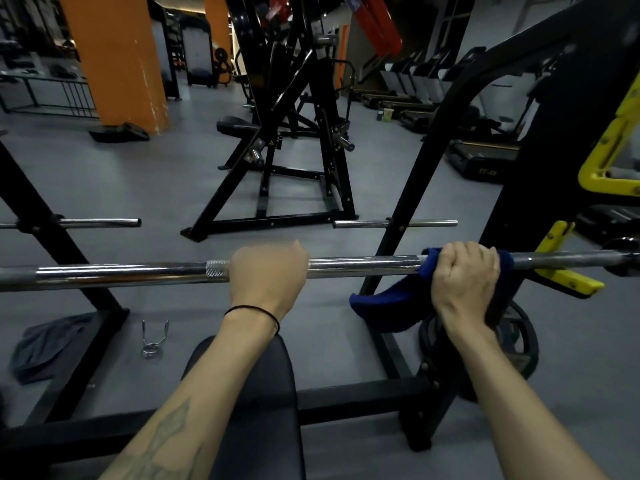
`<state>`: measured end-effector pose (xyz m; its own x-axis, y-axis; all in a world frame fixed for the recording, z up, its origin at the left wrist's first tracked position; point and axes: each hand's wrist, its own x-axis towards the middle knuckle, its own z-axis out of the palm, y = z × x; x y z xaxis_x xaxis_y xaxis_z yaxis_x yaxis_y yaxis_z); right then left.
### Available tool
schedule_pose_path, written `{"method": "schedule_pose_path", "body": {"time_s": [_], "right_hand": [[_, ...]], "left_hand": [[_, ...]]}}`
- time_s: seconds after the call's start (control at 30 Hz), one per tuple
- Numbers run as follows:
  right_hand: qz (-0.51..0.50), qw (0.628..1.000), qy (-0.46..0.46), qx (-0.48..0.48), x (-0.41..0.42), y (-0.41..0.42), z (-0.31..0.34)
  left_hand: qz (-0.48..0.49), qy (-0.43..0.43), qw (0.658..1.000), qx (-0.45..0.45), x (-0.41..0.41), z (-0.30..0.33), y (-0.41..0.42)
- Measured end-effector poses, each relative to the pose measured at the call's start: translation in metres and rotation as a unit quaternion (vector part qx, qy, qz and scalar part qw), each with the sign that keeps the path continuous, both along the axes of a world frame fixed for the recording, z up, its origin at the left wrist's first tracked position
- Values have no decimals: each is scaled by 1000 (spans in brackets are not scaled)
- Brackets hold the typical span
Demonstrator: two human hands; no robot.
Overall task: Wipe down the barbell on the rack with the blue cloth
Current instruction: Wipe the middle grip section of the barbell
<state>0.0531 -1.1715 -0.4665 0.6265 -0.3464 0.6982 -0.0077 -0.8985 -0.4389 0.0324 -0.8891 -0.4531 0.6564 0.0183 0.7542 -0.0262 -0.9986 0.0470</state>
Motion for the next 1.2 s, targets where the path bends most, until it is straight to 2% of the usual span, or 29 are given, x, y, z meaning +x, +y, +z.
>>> {"method": "schedule_pose_path", "body": {"time_s": [0.1, 0.23, 0.33, 0.43, 0.53, 0.63, 0.73, 0.8, 0.93, 1.0, 1.1, 1.13, 1.2], "right_hand": [[22, 999, -13, 21, -6, 34, -4], [164, 983, -34, -81, -26, 87, -14], [220, 958, -45, -178, -19, 55, -8], [191, 959, -3, -207, -9, -14, -2], [141, 973, 17, -183, -4, -78, 3], [97, 988, 7, -117, 0, -95, 2], [40, 999, -14, -25, 2, -60, -6], [44, 999, -24, 6, 2, -28, -8], [145, 988, -28, -55, -9, 40, -13], [195, 975, -35, -100, -13, 62, -14], [229, 957, -48, -170, -7, 44, -10], [233, 953, -48, -187, -4, 27, -8], [224, 955, -36, -190, 2, -12, -6]], "left_hand": [[-13, -17, 1000, -2, -4, -1, -2], [-60, -55, 997, 0, -17, -9, -9], [-110, -46, 993, 8, -26, -20, -10], [-159, -45, 985, 41, -29, -18, -16], [-169, -2, 981, 97, -20, -7, -41], [-143, 50, 978, 141, -8, 1, -70], [-108, 84, 981, 135, 2, 5, -84], [-92, 95, 983, 129, 9, 3, -86], [-54, 126, 975, 176, 7, 19, -91], [-55, 182, 963, 192, 10, 30, -96], [-86, 277, 945, 153, 20, 45, -97], [-102, 345, 925, 123, 26, 50, -95], [-146, 509, 849, 3, 38, 58, -90]]}}
